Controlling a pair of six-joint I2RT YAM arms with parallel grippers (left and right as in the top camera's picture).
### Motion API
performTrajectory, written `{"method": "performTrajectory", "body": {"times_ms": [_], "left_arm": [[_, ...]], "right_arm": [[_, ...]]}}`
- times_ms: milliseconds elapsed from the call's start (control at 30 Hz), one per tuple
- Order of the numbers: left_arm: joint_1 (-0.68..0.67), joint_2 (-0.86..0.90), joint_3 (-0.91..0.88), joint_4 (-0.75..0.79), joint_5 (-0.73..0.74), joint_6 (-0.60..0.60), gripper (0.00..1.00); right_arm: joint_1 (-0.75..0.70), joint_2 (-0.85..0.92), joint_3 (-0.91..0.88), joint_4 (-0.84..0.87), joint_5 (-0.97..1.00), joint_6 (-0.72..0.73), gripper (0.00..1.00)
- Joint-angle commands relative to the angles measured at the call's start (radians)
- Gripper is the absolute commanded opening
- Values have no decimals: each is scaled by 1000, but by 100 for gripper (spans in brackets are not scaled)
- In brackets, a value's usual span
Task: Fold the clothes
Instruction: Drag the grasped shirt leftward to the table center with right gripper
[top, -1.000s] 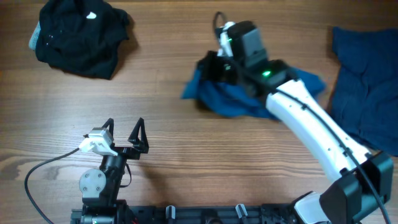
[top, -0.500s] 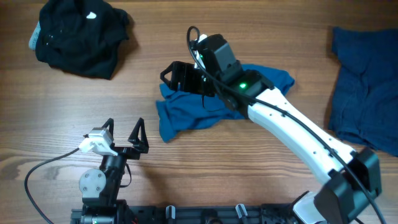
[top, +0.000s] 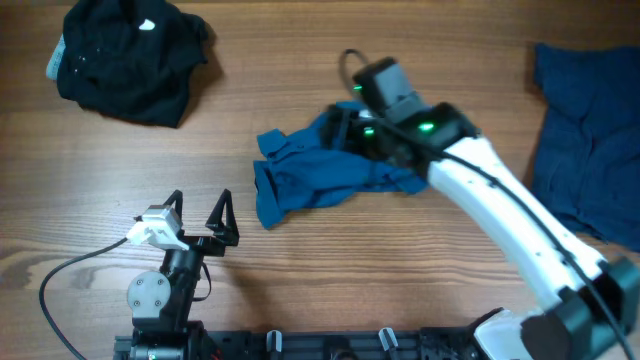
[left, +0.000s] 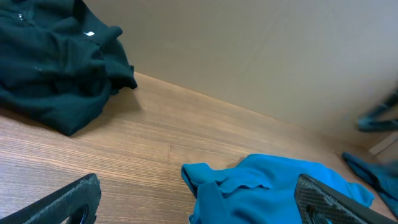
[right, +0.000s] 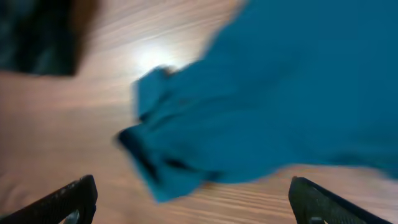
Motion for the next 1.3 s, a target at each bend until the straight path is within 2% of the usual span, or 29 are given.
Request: {"method": "performTrajectory", "body": {"times_ms": [0,100,267,467,867,1267], "left_arm": [[-3,-5,-7,-3,-13,-2,100],[-3,-5,-7,-3,-13,-2,100],[-3,-5,-7,-3,-13,-2,100],[-3,-5,-7,-3,-13,-2,100],[-3,-5,-7,-3,-13,-2,100],[-3,-5,-7,0,-14,-2,100]], "right_arm": [[-54,-80,20,-89,127,32,100],[-90,-115,20,-171,127,70,100],[-98,-118,6,-298,108,54,100],[-98,-111,-71,-346,113,41,100],[-98,-110,-318,-66,102,176,100],[-98,-110,-520,211,116,176,100]]}}
